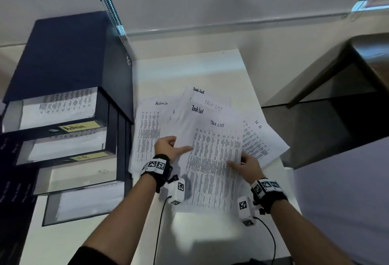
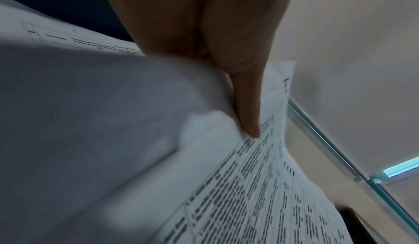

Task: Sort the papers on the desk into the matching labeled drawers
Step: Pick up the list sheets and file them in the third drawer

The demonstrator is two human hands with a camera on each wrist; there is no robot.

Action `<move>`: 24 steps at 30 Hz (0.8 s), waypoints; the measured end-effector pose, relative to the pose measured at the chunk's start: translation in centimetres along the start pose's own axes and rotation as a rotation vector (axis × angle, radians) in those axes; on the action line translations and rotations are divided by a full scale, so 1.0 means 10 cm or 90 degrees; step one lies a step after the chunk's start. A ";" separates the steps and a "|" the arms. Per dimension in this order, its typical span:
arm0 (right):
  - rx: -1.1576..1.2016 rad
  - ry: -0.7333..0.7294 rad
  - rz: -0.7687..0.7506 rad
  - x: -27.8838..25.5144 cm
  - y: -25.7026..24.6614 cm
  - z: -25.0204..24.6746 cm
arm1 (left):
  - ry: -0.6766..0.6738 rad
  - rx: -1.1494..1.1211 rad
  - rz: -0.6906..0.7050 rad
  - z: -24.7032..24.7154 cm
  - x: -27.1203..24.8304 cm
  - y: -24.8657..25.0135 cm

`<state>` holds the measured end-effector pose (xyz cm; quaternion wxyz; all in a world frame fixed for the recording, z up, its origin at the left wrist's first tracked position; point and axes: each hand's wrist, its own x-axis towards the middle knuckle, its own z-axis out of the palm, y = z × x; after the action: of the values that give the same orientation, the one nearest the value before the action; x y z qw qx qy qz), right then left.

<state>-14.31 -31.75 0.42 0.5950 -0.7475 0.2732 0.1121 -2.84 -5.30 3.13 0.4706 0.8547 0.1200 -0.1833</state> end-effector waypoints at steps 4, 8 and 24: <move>0.018 0.011 0.067 -0.01 -0.02 0.05 | -0.019 0.007 -0.036 -0.02 -0.06 -0.08; -0.063 0.122 0.098 -0.11 0.06 0.05 | 0.012 -0.028 -0.041 -0.06 -0.08 -0.28; -0.195 0.162 0.124 -0.49 -0.11 0.66 | -0.027 0.048 -0.134 -0.08 -0.34 -0.83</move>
<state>-16.76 -23.99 1.98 0.4218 -0.8072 0.3969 0.1142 -8.89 -0.37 -1.34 0.4185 0.8506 0.1921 -0.2540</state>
